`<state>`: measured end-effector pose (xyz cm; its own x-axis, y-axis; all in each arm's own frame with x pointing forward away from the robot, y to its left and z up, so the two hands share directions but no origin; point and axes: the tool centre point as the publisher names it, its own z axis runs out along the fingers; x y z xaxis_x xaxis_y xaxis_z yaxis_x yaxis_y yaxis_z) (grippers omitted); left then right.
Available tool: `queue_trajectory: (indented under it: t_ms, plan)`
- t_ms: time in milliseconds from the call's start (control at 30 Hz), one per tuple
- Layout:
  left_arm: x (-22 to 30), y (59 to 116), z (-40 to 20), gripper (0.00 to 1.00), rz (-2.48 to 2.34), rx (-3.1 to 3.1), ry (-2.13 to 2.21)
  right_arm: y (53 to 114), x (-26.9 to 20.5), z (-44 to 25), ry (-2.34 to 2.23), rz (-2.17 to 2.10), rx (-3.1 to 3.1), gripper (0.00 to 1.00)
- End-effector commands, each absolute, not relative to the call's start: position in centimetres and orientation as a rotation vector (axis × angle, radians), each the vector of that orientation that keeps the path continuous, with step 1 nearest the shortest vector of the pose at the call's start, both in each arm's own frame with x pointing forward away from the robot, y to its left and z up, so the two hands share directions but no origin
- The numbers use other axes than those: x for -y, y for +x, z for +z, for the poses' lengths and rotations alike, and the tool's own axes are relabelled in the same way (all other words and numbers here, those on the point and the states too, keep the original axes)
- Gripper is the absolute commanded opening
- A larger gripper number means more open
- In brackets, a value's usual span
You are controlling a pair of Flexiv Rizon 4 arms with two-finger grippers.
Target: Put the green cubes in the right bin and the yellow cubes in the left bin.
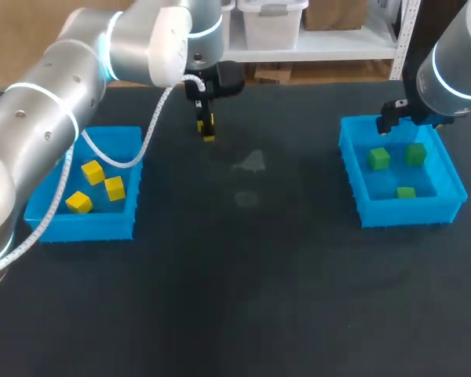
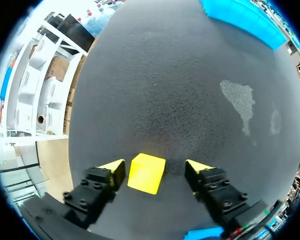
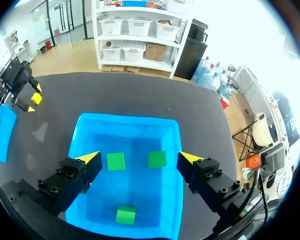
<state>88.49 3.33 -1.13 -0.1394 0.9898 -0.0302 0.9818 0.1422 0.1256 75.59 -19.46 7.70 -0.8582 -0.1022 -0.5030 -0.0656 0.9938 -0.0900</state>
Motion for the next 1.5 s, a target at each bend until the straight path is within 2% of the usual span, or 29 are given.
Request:
queue_trajectory:
  t_ms: [33, 400, 700, 1033, 1500]
  plan:
    - [-3.3, 89.1, -0.4, 0.00, 0.009, -2.346, 2.050, 75.5, 19.5, 7.7, -0.116, -0.095, -2.601, 1.00]
    - [-4.8, 87.2, 2.2, 0.00, 0.005, -2.387, 1.951, 75.5, 19.5, 7.7, -0.116, -0.095, -2.601, 1.00]
    - [-6.6, 84.6, 6.7, 0.00, -0.067, -2.417, 1.793, 75.5, 19.5, 7.7, -0.116, -0.095, -2.601, 1.00]
    - [-11.8, 79.9, 12.1, 0.00, -0.153, -2.516, 1.486, 75.5, 19.5, 7.7, -0.116, -0.095, -2.601, 1.00]
    - [-19.0, 71.8, 11.8, 0.00, -0.225, -2.649, 1.146, 75.5, 19.5, 7.7, -0.116, -0.095, -2.601, 1.00]
